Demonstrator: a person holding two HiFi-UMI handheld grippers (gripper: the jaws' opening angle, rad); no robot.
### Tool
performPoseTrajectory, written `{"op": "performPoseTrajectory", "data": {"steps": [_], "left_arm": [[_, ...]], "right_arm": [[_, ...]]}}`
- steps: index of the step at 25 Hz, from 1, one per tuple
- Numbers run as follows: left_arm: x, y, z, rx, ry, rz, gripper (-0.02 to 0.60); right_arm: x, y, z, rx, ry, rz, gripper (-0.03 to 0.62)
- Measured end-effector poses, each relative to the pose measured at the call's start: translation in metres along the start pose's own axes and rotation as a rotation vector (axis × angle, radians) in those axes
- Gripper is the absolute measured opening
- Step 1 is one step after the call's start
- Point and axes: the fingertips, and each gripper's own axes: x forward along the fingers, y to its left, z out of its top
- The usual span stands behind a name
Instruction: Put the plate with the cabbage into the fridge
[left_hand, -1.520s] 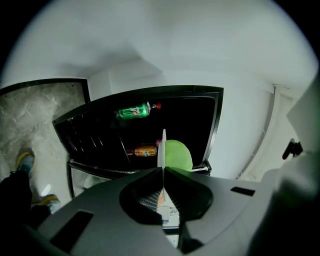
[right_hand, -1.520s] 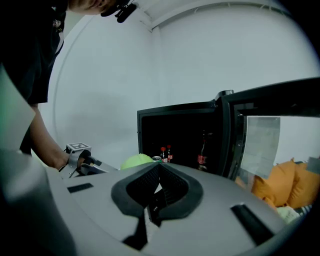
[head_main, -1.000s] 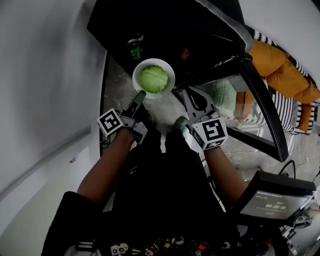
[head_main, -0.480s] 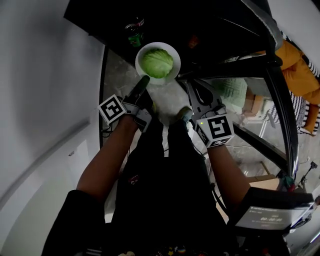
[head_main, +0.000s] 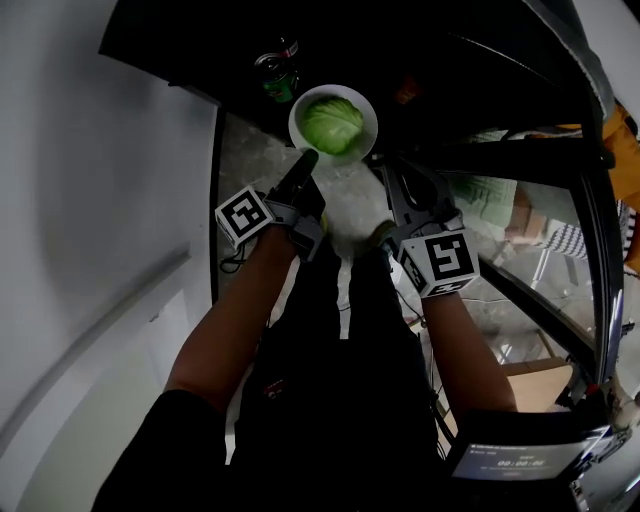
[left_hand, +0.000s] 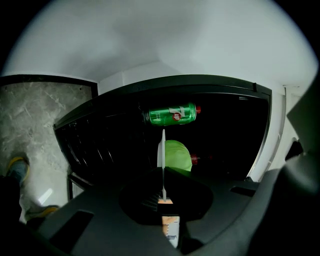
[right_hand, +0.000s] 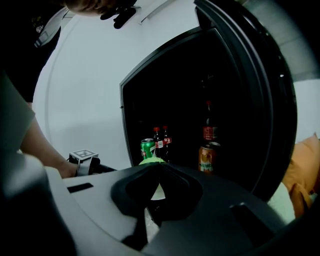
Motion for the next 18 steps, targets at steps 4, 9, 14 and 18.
{"op": "performPoseTrajectory", "data": {"steps": [4, 9, 14, 18], "left_arm": [[0.017, 0.019, 0.004, 0.002, 0.009, 0.004, 0.011], [0.012, 0.013, 0.004, 0.021, 0.005, -0.015, 0.011], [-0.015, -0.004, -0.003, 0.014, -0.006, -0.059, 0.011], [-0.014, -0.01, -0.004, -0.044, -0.026, -0.098, 0.011]], "right_arm": [[0.012, -0.01, -0.014, 0.006, 0.012, -0.012, 0.006], [0.0, -0.001, -0.008, -0.016, 0.0, -0.027, 0.006], [-0.022, 0.027, 0.001, -0.041, -0.023, -0.044, 0.006], [-0.017, 0.028, 0.0, -0.034, -0.027, -0.047, 0.006]]}}
